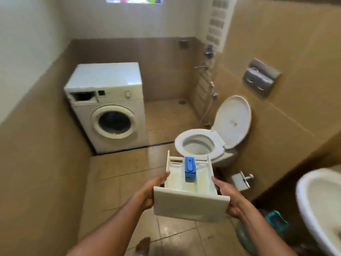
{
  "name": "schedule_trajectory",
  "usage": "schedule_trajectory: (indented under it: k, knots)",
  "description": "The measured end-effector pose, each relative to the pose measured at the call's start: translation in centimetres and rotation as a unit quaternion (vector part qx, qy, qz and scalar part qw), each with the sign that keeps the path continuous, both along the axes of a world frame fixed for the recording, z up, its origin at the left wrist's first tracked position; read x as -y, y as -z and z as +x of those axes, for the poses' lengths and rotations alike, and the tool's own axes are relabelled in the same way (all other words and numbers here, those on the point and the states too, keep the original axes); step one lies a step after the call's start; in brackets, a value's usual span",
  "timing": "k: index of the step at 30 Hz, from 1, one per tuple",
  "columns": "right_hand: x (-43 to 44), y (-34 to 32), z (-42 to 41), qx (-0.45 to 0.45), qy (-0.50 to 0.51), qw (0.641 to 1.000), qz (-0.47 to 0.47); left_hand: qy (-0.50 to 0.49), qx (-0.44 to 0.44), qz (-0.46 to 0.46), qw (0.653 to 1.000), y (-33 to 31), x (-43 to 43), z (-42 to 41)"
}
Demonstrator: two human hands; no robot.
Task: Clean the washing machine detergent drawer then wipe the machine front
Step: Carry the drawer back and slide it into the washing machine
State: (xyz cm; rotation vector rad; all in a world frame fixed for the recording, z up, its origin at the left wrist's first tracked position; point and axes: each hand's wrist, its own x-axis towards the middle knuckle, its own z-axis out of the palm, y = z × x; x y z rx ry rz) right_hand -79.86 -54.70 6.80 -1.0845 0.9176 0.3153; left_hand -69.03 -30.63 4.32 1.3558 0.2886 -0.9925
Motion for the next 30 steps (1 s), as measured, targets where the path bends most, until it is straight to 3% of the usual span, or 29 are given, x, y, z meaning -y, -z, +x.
schedule_trajectory:
  k: [9,17,30]
  knots:
    - [-17.7,-0.4,14.4,0.009,-0.168,0.985,-0.035,-0.167,0.008,0.047,0.985,-1.0,-19.6,6.7]
    - [-31.1,-0.4,29.9,0.012,-0.195,0.981,0.003,-0.213,0.012,0.037,0.976,-2.0,-33.0,20.7]
    - [-35.9,-0.5,53.8,0.066,-0.212,0.974,-0.037,-0.251,0.026,0.013,0.967,-1.4,-38.3,43.9]
